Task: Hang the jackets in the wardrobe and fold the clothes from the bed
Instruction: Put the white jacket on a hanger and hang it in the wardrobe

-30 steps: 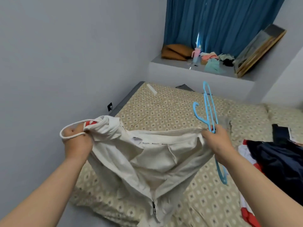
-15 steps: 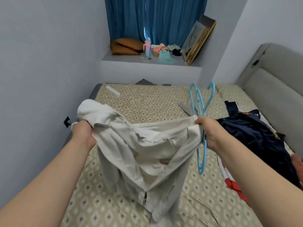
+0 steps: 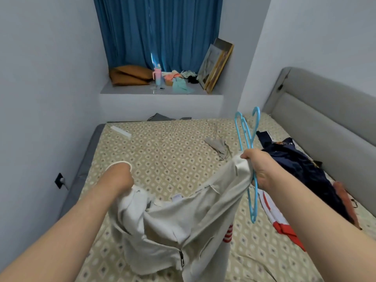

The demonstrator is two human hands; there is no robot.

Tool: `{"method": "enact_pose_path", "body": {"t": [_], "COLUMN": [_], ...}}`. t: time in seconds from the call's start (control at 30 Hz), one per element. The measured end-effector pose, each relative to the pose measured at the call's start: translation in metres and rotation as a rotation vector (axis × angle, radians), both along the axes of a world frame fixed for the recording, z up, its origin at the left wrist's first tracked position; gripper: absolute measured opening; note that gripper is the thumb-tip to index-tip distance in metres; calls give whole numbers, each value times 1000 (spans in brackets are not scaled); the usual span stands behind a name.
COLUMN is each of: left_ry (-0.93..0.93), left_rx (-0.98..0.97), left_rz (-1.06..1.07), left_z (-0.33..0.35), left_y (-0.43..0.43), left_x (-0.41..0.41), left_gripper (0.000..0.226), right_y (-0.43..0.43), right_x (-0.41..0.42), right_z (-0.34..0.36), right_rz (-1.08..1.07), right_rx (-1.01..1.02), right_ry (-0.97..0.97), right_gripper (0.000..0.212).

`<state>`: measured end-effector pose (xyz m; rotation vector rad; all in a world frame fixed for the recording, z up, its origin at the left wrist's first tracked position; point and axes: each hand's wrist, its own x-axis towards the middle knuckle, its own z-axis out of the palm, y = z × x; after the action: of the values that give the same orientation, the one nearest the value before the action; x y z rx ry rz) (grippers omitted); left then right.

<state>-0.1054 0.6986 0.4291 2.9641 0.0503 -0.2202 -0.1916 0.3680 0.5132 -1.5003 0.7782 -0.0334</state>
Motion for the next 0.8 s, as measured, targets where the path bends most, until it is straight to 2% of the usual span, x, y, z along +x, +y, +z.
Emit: {"method": "enact_pose_path", "body": {"t": [0.1,0.13,0.17,0.23,0.27,0.3,0.4,0.43,0.6,0.7,0.8], "left_ry": [-89,-89,-53,106,185,235,216,204,145,30,-150], "left_rx": [-37,-88,-141,-129,-51,38,158,166,59,-132,-186], "left_rz": [-25,-24,-30,-96,-137,-184,-205,-181,-65,-6,99], "left_z": [-15,-18,-18,-18,-19,-20,-27,-30,-40,-46,-41], "left_y": [12,15,18,22,23,24,22,21,22,29,28], "left_x": [1,0,0,-2,-4,-4,-7,-8,-3,2,2], "left_gripper": [20,13,15,70,80,73,16,11,12,22,21], "right_y": [-5,-7,-8,-8,-8,-7,-5,-5,-6,-8,-9], "right_x": [0,1,1,2,3,3,4,3,2,1,0], "right_z": [-7,-10,-12,-17,-20,-22,-26,-27,-32,-35,-37], "right_rz": [3,3,3,5,9,14,40,47,73,90,136], "right_rx": [-52,-68,-77,-94,-105,-116,-138,-142,-156,-176,-211], "right_ry": [8,12,13,22,28,35,54,57,58,62,48], "right_gripper": [4,6,6,4,3,4,7,8,10,7,8]}}
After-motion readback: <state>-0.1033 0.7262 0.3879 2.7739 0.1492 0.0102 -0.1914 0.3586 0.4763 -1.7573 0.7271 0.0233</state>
